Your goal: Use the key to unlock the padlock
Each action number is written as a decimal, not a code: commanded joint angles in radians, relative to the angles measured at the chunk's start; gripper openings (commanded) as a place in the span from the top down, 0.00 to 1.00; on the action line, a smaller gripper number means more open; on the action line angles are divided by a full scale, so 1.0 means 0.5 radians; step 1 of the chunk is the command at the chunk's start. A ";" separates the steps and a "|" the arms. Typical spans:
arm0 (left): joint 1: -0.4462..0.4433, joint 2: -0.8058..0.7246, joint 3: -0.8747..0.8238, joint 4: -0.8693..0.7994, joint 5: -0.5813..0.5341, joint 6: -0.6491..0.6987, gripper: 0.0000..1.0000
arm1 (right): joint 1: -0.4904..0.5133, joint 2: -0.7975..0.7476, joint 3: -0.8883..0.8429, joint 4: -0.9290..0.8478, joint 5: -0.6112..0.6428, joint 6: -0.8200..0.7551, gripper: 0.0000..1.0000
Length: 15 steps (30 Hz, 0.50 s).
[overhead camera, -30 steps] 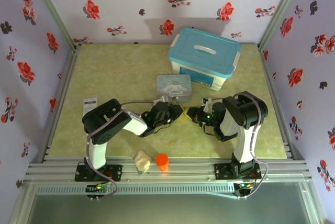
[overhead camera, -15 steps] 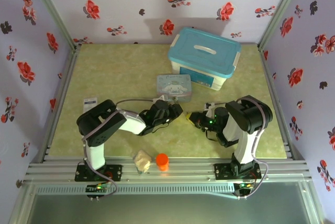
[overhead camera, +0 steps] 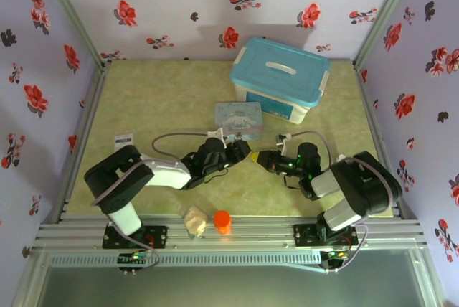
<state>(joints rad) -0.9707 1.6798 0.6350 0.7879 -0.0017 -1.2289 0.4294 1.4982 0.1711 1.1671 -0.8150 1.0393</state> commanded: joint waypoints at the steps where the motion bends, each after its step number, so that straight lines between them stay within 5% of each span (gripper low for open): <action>1: -0.010 -0.134 -0.103 0.270 0.047 0.175 0.62 | 0.119 -0.244 0.085 -0.484 -0.044 -0.227 1.00; 10: -0.018 -0.271 -0.265 0.607 0.239 0.302 0.75 | 0.154 -0.841 0.222 -1.130 -0.017 -0.321 1.00; 15: -0.046 -0.253 -0.275 0.748 0.336 0.312 0.72 | 0.157 -0.866 0.224 -1.094 -0.031 -0.272 1.00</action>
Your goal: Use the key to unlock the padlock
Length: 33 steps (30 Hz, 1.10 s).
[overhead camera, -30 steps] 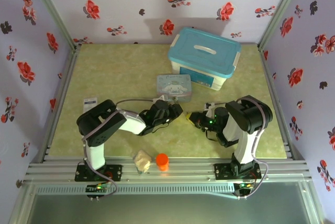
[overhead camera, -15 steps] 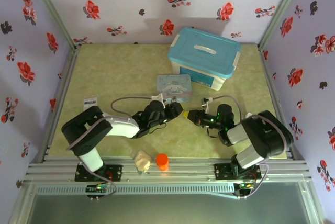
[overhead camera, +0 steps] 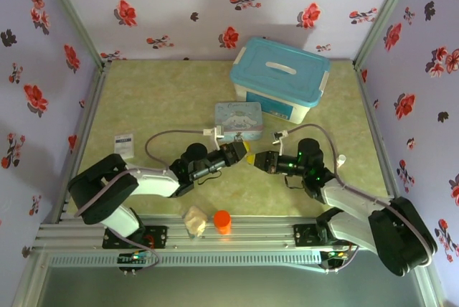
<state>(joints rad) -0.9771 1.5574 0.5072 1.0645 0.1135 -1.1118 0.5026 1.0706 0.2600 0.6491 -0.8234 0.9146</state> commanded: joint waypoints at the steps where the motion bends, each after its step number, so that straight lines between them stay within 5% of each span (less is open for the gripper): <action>1: -0.040 -0.005 -0.015 0.195 0.111 0.082 0.74 | 0.010 -0.005 0.034 0.008 -0.021 0.009 1.00; 13: -0.061 0.020 -0.043 0.172 0.160 0.045 1.00 | 0.011 0.039 0.044 0.147 -0.027 0.087 1.00; 16: -0.061 -0.009 -0.059 0.169 0.109 0.023 1.00 | 0.010 0.016 0.039 0.156 0.027 0.106 0.63; 21: -0.058 -0.117 -0.104 0.046 -0.255 -0.170 1.00 | 0.013 -0.161 -0.080 0.323 0.403 0.252 0.30; 27: -0.070 -0.257 -0.043 -0.138 -0.583 -0.335 1.00 | 0.096 -0.282 -0.040 0.326 0.727 0.375 0.16; 33: -0.165 -0.483 0.094 -0.367 -0.886 -0.067 1.00 | 0.287 -0.235 -0.063 0.536 1.018 0.691 0.18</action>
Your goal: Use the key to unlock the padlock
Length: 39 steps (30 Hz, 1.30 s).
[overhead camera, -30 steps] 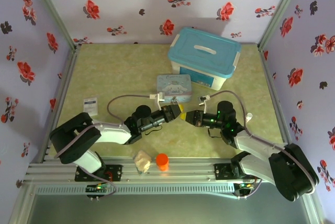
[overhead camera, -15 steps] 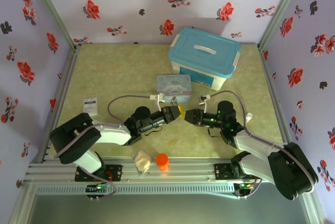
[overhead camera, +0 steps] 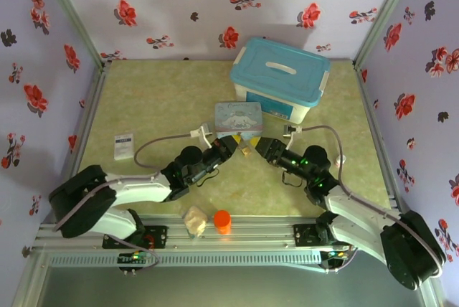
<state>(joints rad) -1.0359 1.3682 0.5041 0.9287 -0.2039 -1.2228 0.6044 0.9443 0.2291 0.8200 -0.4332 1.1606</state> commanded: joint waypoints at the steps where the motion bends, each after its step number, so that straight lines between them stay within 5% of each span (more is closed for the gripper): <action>1: -0.051 -0.116 0.113 -0.087 -0.271 0.182 1.00 | 0.134 0.038 0.006 0.232 0.294 0.236 0.20; 13: -0.093 -0.082 0.146 0.124 -0.262 0.215 1.00 | 0.434 0.436 0.174 0.791 0.484 0.397 0.42; 27: -0.100 -0.065 0.079 0.246 -0.280 0.151 1.00 | 0.437 0.439 0.159 0.811 0.544 0.349 0.84; 39: -0.100 -0.026 0.057 0.280 -0.270 0.123 1.00 | 0.436 0.394 0.098 0.758 0.613 0.321 1.00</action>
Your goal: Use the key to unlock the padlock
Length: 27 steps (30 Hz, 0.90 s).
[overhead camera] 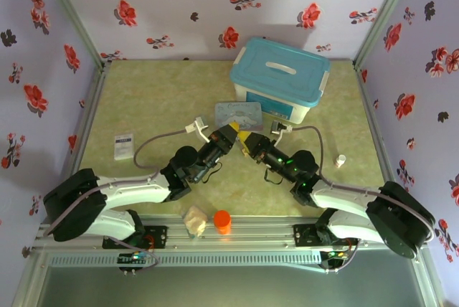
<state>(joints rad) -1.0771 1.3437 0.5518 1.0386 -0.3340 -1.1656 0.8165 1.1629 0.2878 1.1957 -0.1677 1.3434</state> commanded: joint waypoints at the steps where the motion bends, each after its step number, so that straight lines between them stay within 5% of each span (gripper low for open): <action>1: -0.019 0.027 -0.042 0.062 -0.010 0.009 1.00 | 0.012 -0.057 -0.025 -0.024 0.091 -0.053 1.00; 5: -0.018 0.025 -0.062 0.109 -0.014 0.052 0.97 | 0.011 -0.149 -0.036 -0.209 0.111 -0.108 1.00; 9: 0.012 -0.067 -0.082 -0.044 -0.035 0.086 0.52 | -0.027 -0.318 -0.059 -0.459 0.110 -0.179 1.00; 13: 0.056 -0.263 -0.004 -0.734 -0.132 0.036 0.37 | -0.173 -0.475 -0.084 -0.763 0.011 -0.200 1.00; 19: 0.125 -0.238 0.099 -1.251 -0.002 0.108 0.28 | -0.393 -0.621 -0.054 -1.260 -0.219 -0.340 1.00; 27: 0.139 0.050 0.272 -1.767 0.104 0.305 0.29 | -0.400 -0.861 0.143 -2.294 0.038 -0.790 1.00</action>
<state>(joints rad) -1.0096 1.3293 0.6540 0.2874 -0.2996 -1.0729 0.6220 0.7612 0.3195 0.2550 -0.2043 1.0561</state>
